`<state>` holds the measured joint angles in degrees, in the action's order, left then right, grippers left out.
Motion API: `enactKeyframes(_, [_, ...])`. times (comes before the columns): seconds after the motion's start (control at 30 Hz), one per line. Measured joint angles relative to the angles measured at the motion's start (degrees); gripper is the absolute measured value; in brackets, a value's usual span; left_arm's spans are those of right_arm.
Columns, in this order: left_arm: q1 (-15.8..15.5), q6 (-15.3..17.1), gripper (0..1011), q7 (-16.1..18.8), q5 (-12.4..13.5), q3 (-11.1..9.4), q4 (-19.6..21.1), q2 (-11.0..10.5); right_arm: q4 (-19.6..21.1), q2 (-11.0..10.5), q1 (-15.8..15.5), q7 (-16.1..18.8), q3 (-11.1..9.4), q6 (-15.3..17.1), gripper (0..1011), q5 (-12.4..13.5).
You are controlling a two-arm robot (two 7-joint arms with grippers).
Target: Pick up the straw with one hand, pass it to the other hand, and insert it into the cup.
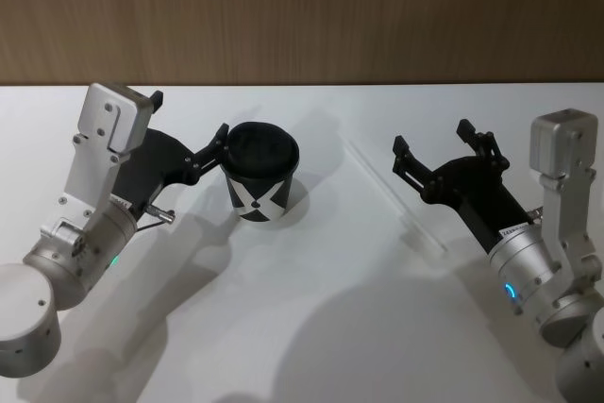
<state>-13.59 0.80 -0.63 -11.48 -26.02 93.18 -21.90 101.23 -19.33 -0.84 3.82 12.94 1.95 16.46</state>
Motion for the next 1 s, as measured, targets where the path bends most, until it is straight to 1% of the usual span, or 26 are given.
enactKeyframes(1.0, [0.0,0.0,1002,0.0,0.0,0.0,0.0,0.0,0.0,0.0,0.0,0.0,0.0,0.0,1001,0.0])
